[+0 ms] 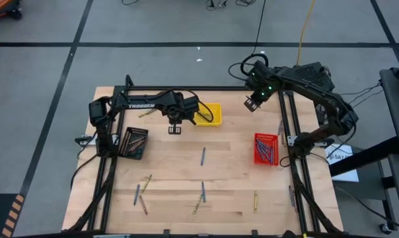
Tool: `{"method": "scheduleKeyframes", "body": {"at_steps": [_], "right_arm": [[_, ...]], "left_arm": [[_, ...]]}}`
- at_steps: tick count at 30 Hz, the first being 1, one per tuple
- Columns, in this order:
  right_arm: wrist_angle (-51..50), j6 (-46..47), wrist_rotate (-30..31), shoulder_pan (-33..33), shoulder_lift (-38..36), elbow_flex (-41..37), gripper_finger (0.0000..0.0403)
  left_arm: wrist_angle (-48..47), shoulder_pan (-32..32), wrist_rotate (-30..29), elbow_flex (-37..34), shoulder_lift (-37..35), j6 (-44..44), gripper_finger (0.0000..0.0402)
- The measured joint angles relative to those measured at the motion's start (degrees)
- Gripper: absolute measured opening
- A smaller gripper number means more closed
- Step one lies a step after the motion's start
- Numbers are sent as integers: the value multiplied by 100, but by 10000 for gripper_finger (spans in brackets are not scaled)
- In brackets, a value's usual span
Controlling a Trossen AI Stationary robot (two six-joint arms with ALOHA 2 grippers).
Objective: Sort crayons
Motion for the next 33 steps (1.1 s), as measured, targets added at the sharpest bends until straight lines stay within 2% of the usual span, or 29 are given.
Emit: {"method": "scheduleKeyframes", "body": {"at_steps": [11, 22, 33], "right_arm": [[-582, 752, 13, 531, -659, -722, 0], [-457, 2107, -3, 1006, -1697, -1841, 0], [-445, 3337, -2, 1748, -2259, -2387, 0]], "left_arm": [[0, 0, 4, 0, 0, 2, 66], [0, -2, 6, 0, 0, 4, 66], [2, -4, 6, 0, 0, 7, 66]]}}
